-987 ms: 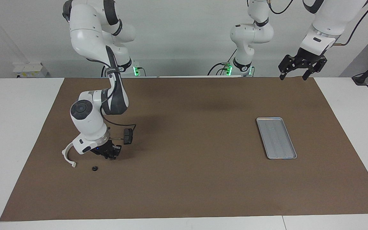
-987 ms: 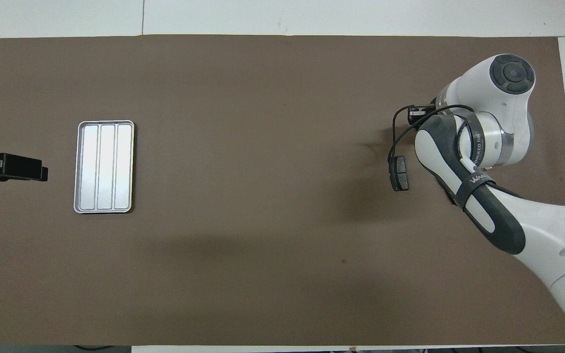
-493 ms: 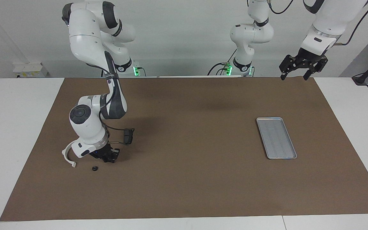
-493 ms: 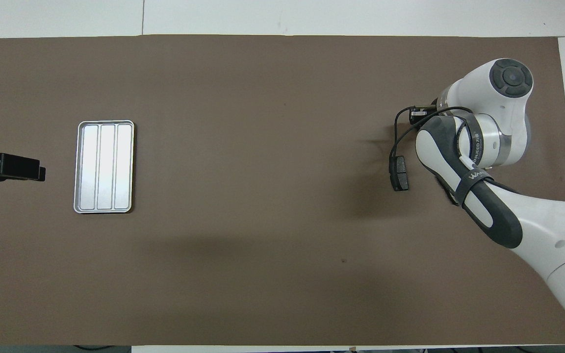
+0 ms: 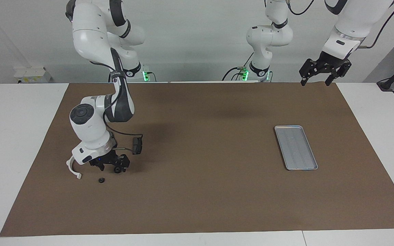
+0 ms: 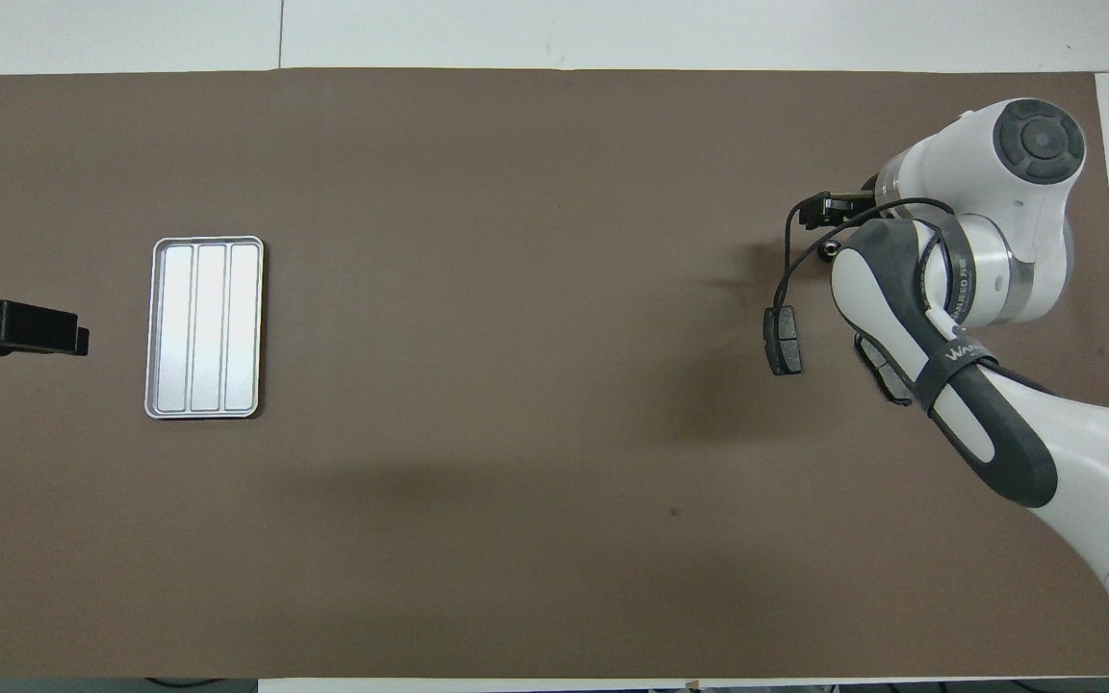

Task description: Place bearing gear from tray to pile

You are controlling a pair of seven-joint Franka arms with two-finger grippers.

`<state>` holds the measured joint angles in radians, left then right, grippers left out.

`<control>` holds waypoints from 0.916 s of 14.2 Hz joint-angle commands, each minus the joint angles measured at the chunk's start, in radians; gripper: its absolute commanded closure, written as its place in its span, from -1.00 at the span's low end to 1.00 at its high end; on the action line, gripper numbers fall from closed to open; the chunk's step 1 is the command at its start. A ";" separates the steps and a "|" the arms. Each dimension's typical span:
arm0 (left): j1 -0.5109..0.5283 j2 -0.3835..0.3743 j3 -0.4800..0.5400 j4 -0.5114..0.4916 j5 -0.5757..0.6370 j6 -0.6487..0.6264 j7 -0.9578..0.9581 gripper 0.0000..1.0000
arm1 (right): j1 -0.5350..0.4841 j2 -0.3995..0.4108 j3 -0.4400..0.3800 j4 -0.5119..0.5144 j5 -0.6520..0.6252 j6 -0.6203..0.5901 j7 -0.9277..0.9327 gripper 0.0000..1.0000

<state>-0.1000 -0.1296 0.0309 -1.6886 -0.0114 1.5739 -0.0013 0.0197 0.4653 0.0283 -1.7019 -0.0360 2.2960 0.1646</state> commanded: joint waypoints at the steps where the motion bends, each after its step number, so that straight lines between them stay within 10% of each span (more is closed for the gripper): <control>1: -0.004 0.001 0.003 0.004 0.019 0.000 -0.005 -1.00 | -0.015 -0.045 0.010 -0.015 -0.009 -0.016 -0.013 -1.00; 6: -0.012 0.001 0.004 0.003 0.019 -0.005 -0.009 -1.00 | -0.044 -0.086 0.012 0.017 0.002 -0.105 -0.028 -1.00; 13: -0.012 0.001 0.004 0.003 0.019 -0.006 -0.009 -1.00 | -0.027 -0.399 0.012 0.018 0.004 -0.490 -0.143 -1.00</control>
<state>-0.1004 -0.1296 0.0291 -1.6886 -0.0114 1.5733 -0.0013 -0.0016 0.1506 0.0356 -1.6551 -0.0359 1.8710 0.0983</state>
